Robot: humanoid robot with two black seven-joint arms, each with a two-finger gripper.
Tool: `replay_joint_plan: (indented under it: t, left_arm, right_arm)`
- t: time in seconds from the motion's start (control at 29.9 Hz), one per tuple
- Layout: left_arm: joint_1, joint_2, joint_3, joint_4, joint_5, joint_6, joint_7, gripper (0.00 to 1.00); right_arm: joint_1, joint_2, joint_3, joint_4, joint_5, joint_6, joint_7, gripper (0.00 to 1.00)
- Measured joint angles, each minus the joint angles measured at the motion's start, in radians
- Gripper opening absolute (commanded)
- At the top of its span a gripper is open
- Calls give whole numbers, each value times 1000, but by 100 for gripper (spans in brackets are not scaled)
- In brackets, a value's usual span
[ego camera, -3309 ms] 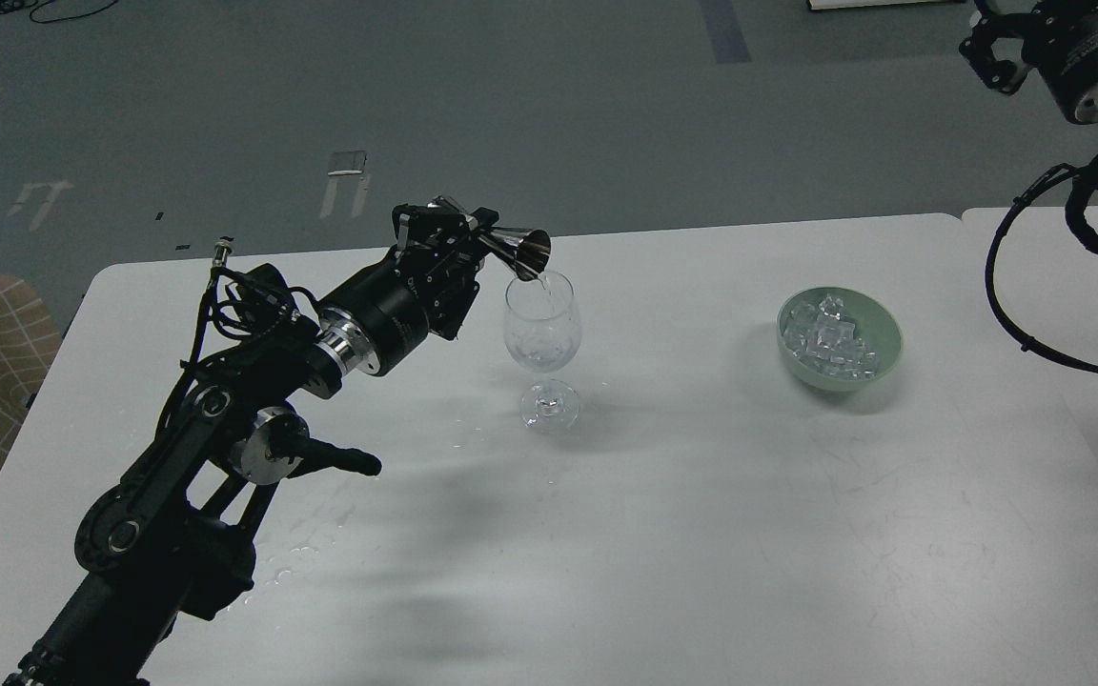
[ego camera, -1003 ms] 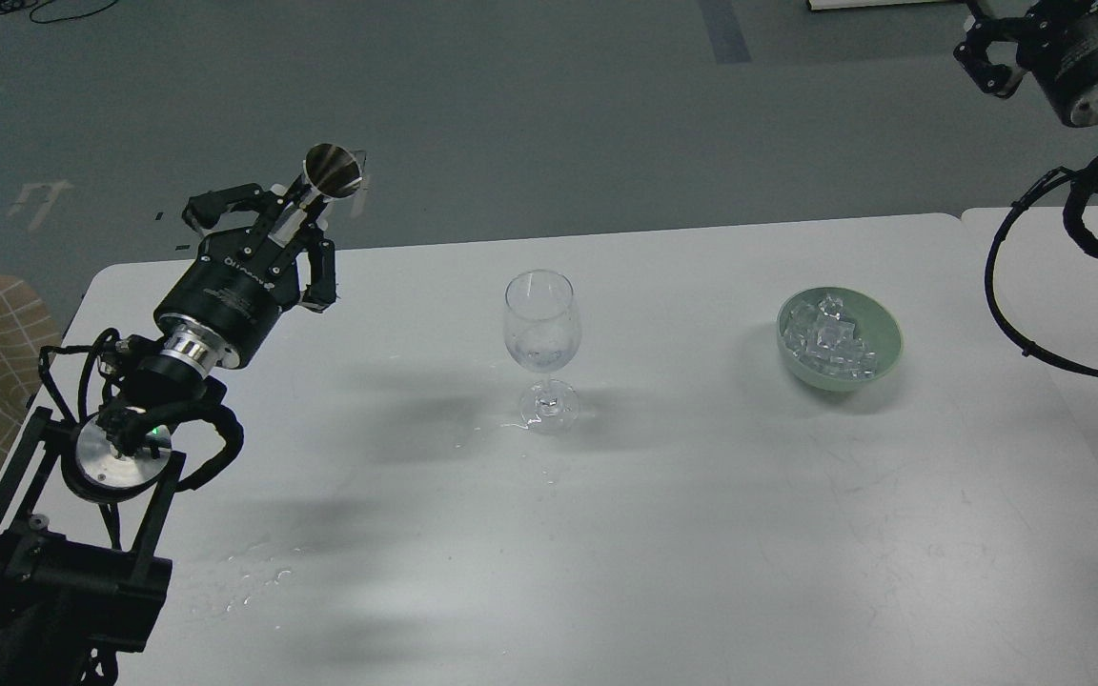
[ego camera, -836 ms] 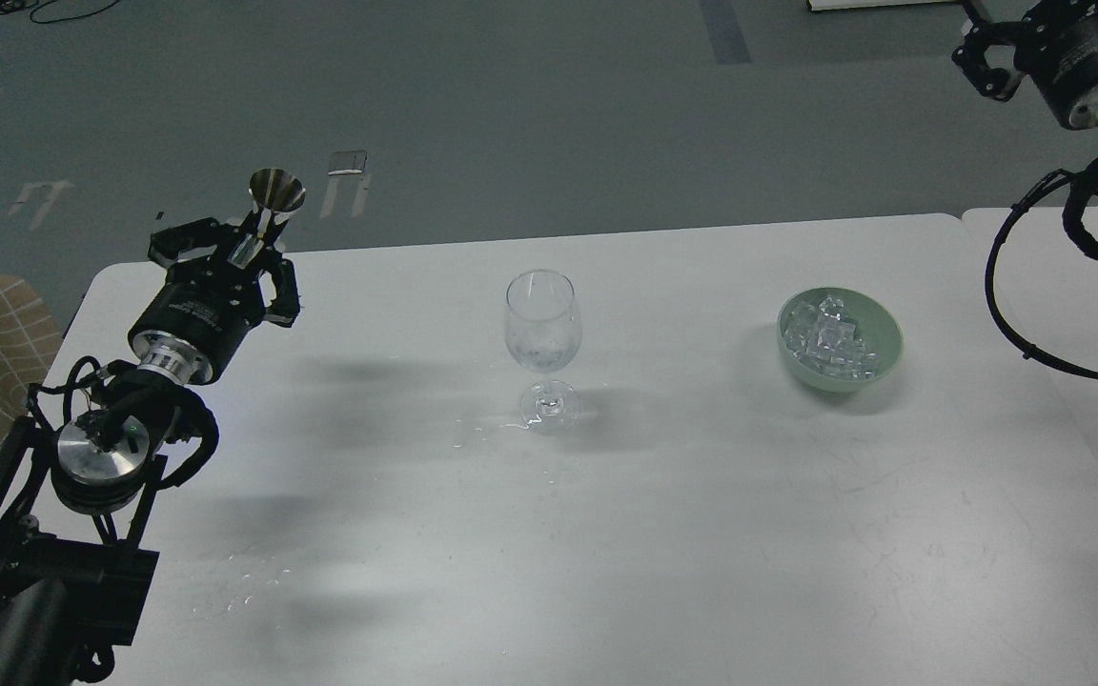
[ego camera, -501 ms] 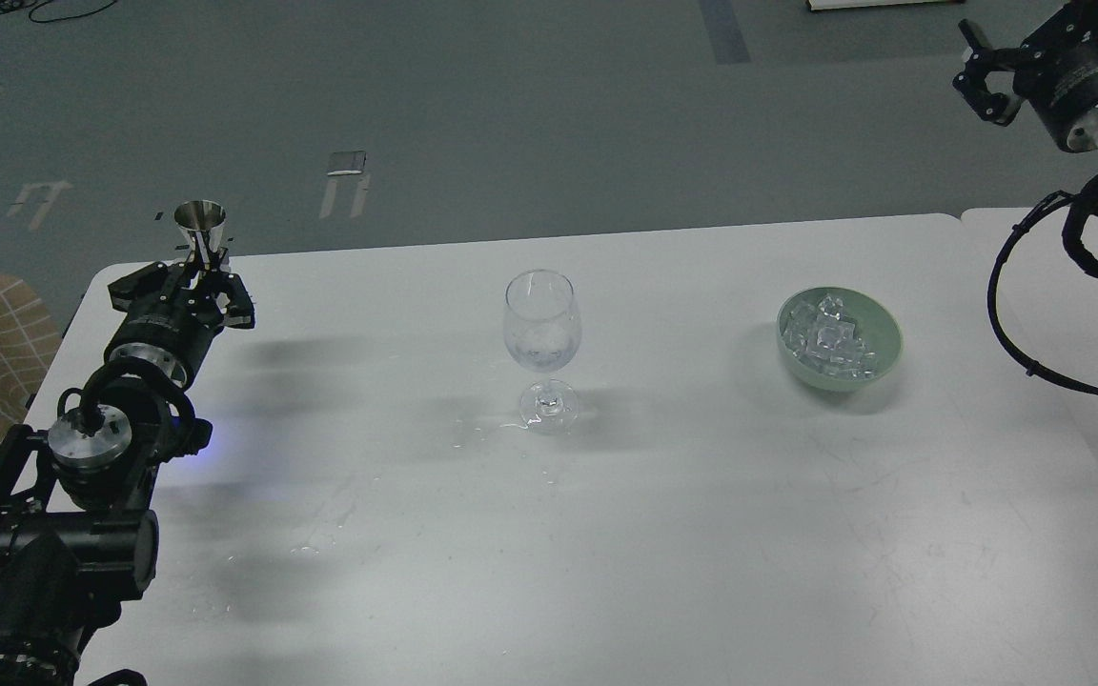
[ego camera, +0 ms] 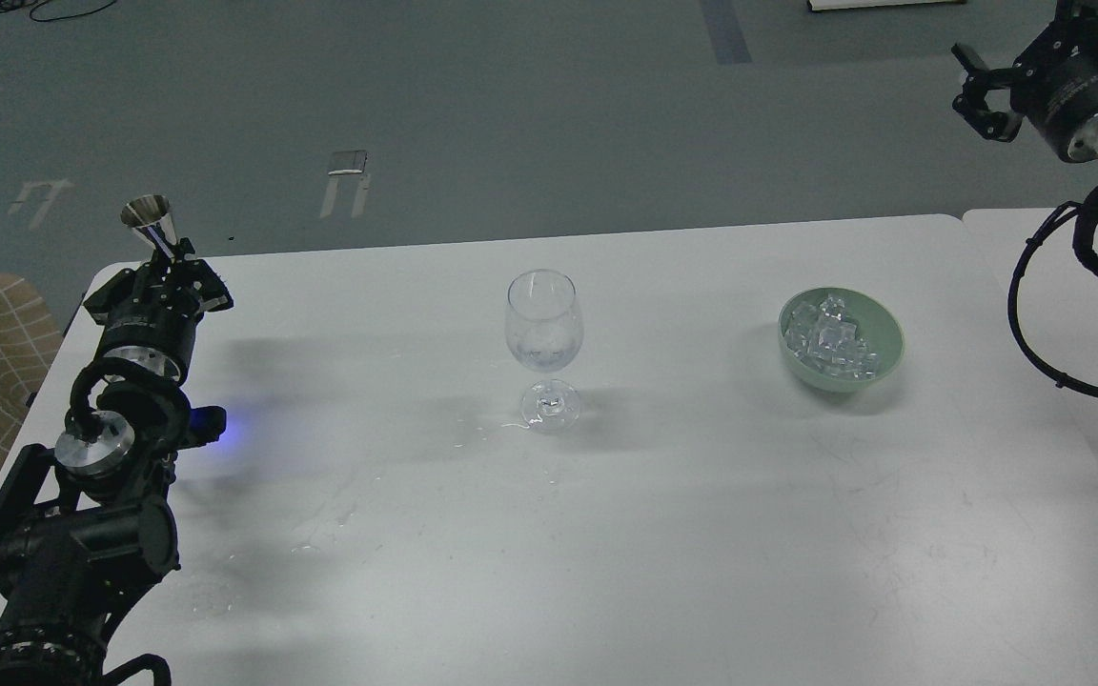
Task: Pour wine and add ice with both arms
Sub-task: 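Bring the jigger back down toward its starting spot, then set the jigger upright on the table and open the left gripper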
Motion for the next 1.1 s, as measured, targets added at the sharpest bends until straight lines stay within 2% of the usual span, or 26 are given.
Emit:
replay_joint_plan:
  t: [0.53,0.77,0.9,1.1]
  left_arm:
    - [43,-26,62,14,25,-39,9,0]
    - [73,-36,78,30,36,-133,9,2]
    - [73,-40,87,31,36,-139,-4,3]
    - [73,-38,88,31,36,-134,-1,4]
  right_arm:
    - [-3,-12,-2,-2,0,0,0,100]
    - [-3,-13,-2,-2,0,0,0,100]
    - [-6,-13,-2,-2,0,-1,0,100]
    - [-8,-12,-2,0,0,-1,0,100]
